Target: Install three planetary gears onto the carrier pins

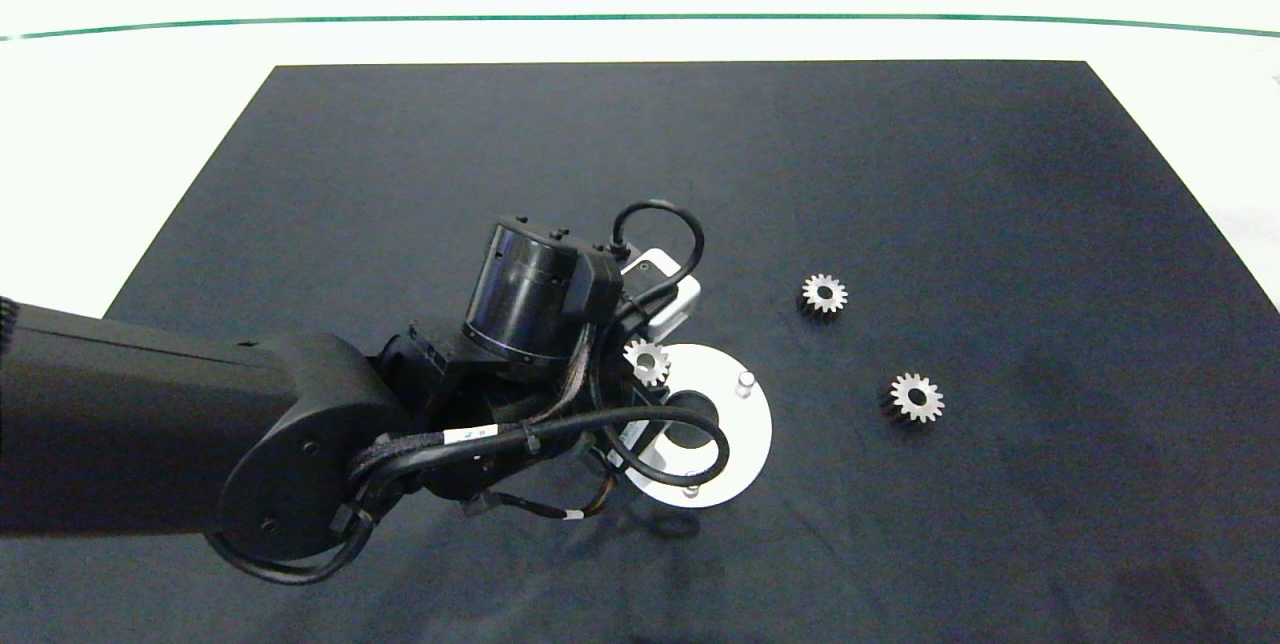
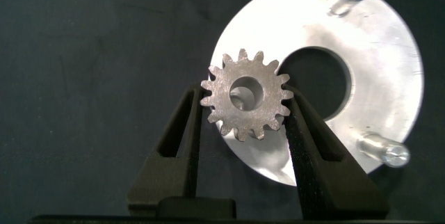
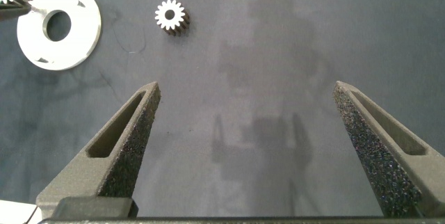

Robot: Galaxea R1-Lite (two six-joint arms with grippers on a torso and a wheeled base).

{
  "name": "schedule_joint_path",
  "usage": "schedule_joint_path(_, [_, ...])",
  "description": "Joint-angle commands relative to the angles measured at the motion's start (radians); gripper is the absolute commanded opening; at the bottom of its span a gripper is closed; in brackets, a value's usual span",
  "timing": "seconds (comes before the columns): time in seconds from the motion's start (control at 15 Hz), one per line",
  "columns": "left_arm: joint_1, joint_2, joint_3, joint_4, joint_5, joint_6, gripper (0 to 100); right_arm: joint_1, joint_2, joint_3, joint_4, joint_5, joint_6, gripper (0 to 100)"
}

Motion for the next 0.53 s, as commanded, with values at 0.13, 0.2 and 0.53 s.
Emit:
schedule_joint_path(0.13, [0.017,-0.013,0.006,0.002,0.003,0.007,22,0.001,0.001,0.0,0.002,0.001,0.0,100])
schedule_joint_path(0.2, [0.017,-0.022,0.008,0.002,0.003,0.007,22,0.001,0.001,0.002,0.002,0.001,0.0,100])
schedule_joint_path(0.53, [0.017,-0.046,0.009,0.002,0.003,0.003,22,0.001,0.0,0.006,0.002,-0.001,-0.001,100])
